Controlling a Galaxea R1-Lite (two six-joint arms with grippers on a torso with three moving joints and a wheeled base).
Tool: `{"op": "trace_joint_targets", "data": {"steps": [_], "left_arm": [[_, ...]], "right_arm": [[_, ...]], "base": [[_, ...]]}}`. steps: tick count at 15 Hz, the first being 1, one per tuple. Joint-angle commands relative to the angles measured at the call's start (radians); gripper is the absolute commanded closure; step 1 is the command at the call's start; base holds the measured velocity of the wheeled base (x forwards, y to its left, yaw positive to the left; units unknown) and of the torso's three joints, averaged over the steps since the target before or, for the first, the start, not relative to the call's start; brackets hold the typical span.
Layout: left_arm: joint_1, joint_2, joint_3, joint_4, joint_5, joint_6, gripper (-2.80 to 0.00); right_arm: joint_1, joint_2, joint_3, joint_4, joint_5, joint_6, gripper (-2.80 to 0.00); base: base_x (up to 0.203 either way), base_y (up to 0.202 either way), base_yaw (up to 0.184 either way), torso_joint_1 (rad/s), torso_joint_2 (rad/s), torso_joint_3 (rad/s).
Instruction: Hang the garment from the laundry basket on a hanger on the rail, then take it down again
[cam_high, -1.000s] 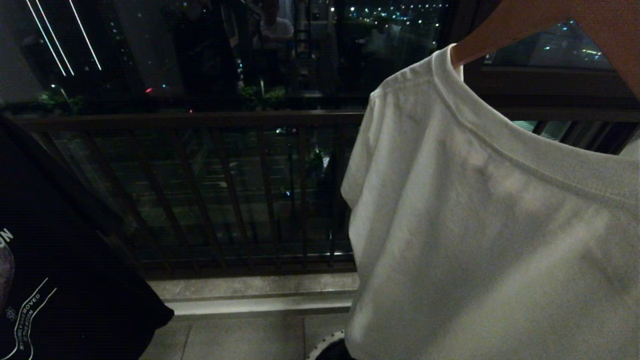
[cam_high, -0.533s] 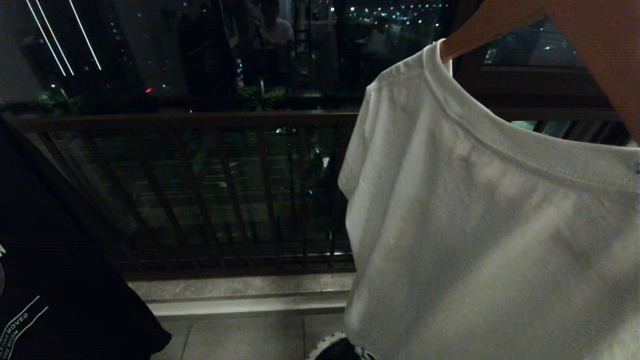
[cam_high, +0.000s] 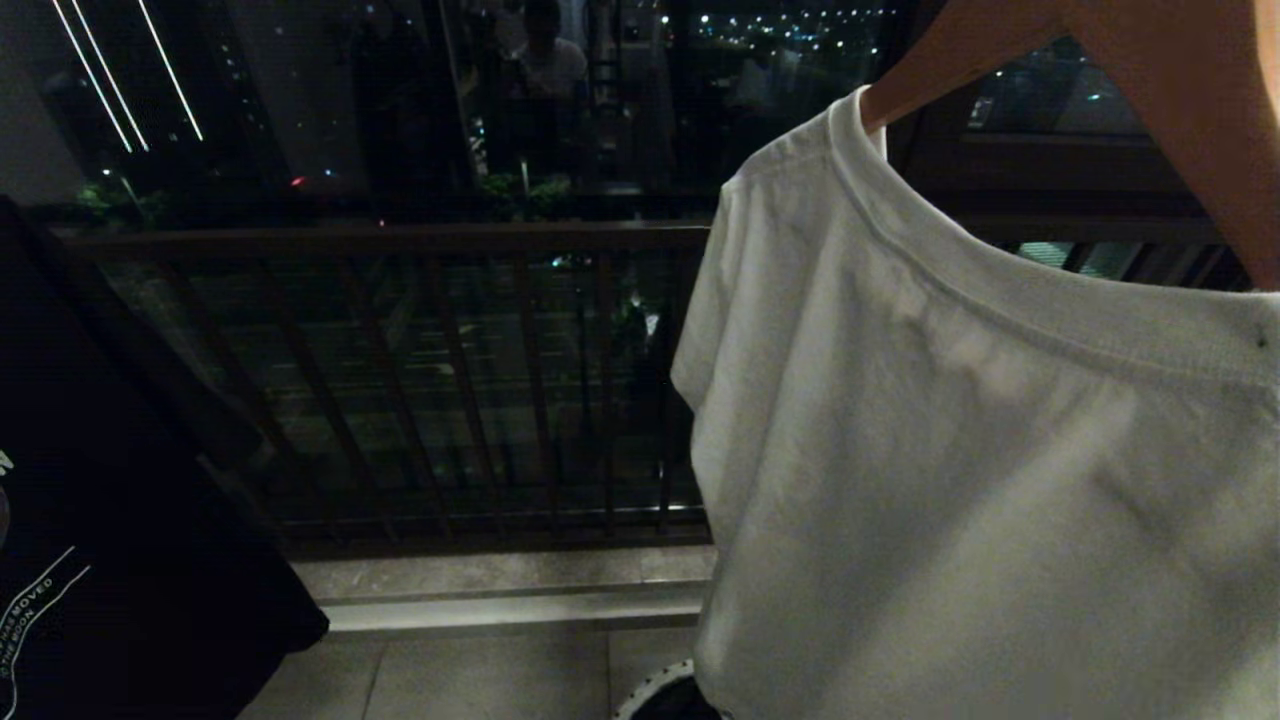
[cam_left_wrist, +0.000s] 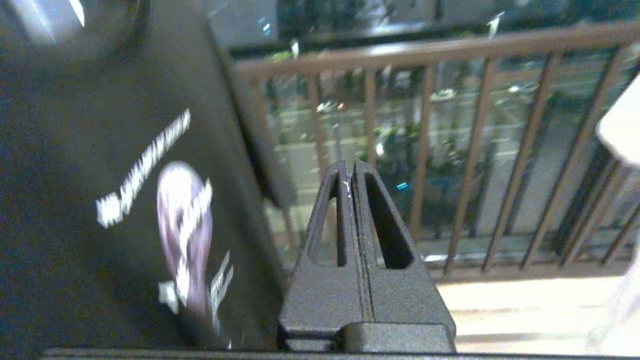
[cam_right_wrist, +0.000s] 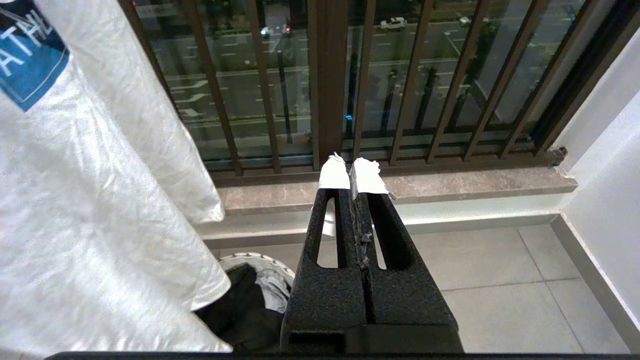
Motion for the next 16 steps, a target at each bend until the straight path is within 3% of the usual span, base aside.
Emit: {"op": "trace_joint_targets", "data": {"steps": [1, 2, 5, 9, 13, 16], "left_arm": [[0.023, -0.038, 0.044, -0.002, 0.001, -0.002, 0.0], [0.051, -0.041, 0.058, -0.001, -0.004, -0.003, 0.0], [0.108, -0.07, 0.094, 0.006, -0.123, -0.034, 0.0], [0.113, -0.16, 0.204, 0.0, -0.13, -0.039, 0.0], [0.1, -0.318, 0.341, 0.002, -0.149, 0.0, 0.0], [0.099, -0.32, 0.384, -0.001, -0.151, -0.01, 0.0]], "right_arm": [[-0.001, 0.001, 0.0, 0.0, 0.0, 0.0, 0.0], [-0.001, 0.001, 0.0, 0.0, 0.0, 0.001, 0.0], [0.0, 0.001, 0.0, 0.0, 0.0, 0.0, 0.0], [0.0, 0.0, 0.0, 0.0, 0.0, 0.0, 0.0], [0.0, 0.001, 0.0, 0.0, 0.0, 0.0, 0.0], [-0.001, 0.001, 0.0, 0.0, 0.0, 0.0, 0.0]], "base": [[0.0, 0.0, 0.0, 0.0, 0.0, 0.0], [0.0, 0.0, 0.0, 0.0, 0.0, 0.0], [0.0, 0.0, 0.0, 0.0, 0.0, 0.0], [0.0, 0.0, 0.0, 0.0, 0.0, 0.0], [0.0, 0.0, 0.0, 0.0, 0.0, 0.0], [0.0, 0.0, 0.0, 0.0, 0.0, 0.0]]}}
